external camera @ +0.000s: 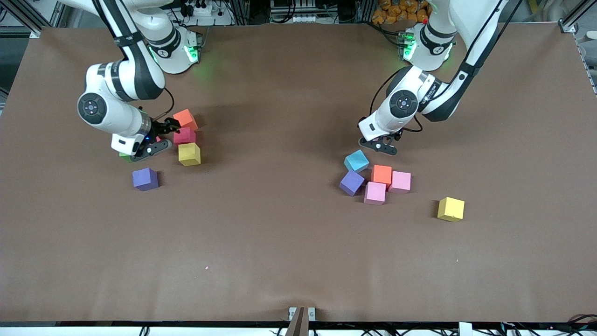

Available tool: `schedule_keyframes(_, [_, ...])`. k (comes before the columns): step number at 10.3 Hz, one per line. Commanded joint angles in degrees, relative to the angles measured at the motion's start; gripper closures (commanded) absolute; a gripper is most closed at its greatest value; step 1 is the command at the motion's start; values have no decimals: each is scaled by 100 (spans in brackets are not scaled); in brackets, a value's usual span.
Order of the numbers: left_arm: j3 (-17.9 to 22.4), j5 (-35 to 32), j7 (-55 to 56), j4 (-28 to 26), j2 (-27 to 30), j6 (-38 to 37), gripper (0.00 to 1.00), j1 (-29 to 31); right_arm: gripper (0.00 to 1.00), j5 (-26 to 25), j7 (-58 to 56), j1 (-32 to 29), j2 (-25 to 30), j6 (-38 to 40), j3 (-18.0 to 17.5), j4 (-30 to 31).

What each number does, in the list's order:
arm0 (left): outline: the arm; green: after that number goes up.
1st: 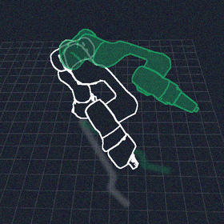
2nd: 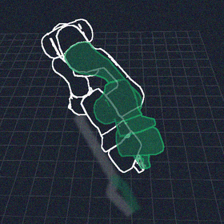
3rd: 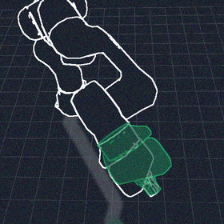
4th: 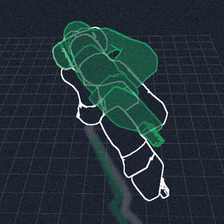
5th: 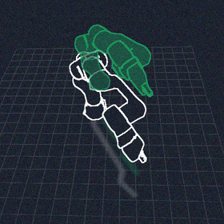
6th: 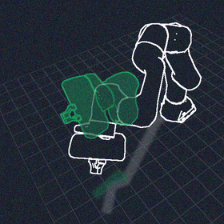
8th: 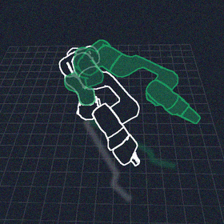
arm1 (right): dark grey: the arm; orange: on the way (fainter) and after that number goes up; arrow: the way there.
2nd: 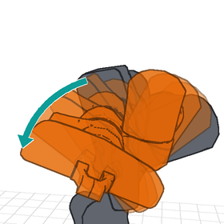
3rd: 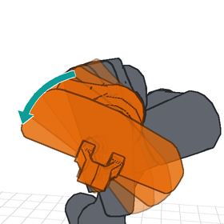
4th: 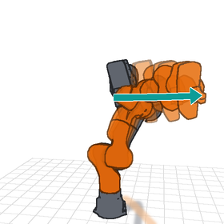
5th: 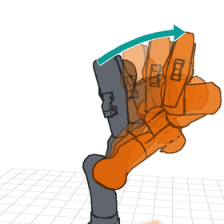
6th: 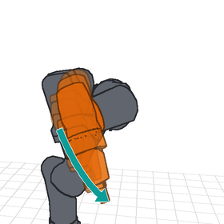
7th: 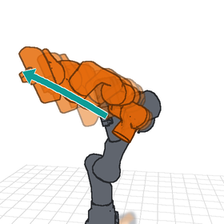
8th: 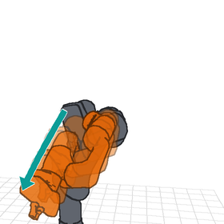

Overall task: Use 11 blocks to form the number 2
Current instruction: 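Grasp the red block with the right gripper while the left gripper lifts pink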

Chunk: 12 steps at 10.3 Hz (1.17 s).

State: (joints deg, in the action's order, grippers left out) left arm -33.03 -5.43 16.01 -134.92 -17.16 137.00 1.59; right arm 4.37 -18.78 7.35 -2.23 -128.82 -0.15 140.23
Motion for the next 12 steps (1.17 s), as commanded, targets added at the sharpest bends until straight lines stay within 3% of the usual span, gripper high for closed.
schedule_keyframes(1, [-29,-169,183,-69,-24,81,16,25,0,82,277,292,65,-833,33,591])
schedule_keyframes(4, [-20,-169,192,-131,-59,81,40,25,0,91,446,329,-197,-1407,33,769])
schedule_keyframes(5, [-20,-169,201,-131,-59,81,60,34,0,91,472,311,-347,-1539,33,778])
schedule_keyframes(6, [-28,-169,409,-114,-51,46,65,8,0,134,559,267,-436,-1575,33,778])
schedule_keyframes(9, [-255,-117,1935,105,99,-305,65,-544,0,293,955,346,-550,-1576,33,839])
schedule_keyframes(12, [-1178,49,3449,492,46,-552,65,-572,0,293,955,311,-708,-1567,33,839])
